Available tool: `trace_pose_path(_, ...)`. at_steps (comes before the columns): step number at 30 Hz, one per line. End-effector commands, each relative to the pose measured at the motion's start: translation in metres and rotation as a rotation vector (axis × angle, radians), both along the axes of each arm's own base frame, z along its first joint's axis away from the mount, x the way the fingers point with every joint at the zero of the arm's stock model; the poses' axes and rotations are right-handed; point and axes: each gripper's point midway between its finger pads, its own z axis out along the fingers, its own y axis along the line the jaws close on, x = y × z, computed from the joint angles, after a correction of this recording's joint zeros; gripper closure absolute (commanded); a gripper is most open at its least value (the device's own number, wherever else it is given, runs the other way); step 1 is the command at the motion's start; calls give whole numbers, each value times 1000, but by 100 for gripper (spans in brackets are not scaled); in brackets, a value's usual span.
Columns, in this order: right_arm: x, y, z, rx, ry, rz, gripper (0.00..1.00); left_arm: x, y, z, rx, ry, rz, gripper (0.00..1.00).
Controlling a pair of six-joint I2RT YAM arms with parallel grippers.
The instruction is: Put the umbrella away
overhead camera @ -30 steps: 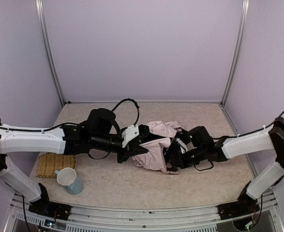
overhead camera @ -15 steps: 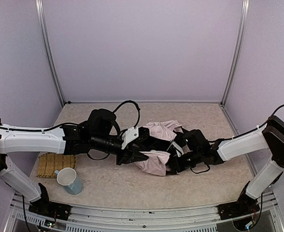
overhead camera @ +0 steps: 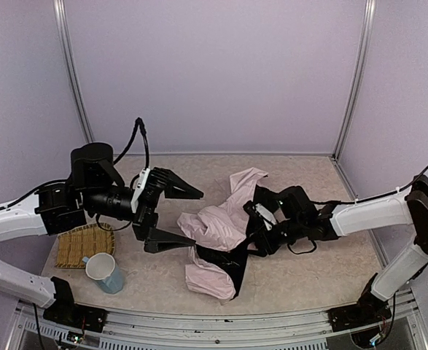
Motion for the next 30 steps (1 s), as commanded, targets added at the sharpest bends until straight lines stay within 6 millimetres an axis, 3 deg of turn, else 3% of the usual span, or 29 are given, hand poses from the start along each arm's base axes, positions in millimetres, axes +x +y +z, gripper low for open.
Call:
trace_pose_path(1,46,-1,75,24,-283,-63,100,26,15,27,-147,-28,154,5)
trace_pose_path(5,79,-20,140,3,-530,-159,100,82,29,42,-225,10,421,9)
trace_pose_path(8,100,-36,196,-6,-702,-248,100,114,37,47,-243,66,528,11)
trace_pose_path(13,156,-99,302,-99,-946,-519,100,118,41,53,-276,83,511,11)
trace_pose_path(15,179,-125,335,-119,-1002,-598,100,120,43,52,-277,85,520,11)
trace_pose_path(17,202,-149,360,-129,-1051,-656,100,123,44,50,-275,91,539,11)
trace_pose_path(20,226,-157,384,-211,-1178,-690,100,127,45,44,-258,97,566,11)
trace_pose_path(22,241,-158,385,-285,-1247,-705,100,132,47,37,-240,98,592,11)
trace_pose_path(25,256,-151,362,-371,-1278,-704,100,140,48,29,-222,106,631,11)
trace_pose_path(26,254,-139,346,-391,-1280,-662,100,142,49,26,-216,110,639,11)
trace_pose_path(27,247,-122,313,-425,-1276,-574,100,143,48,23,-211,111,643,11)
trace_pose_path(30,190,-48,233,-394,-1307,-246,100,150,47,1,-165,107,666,11)
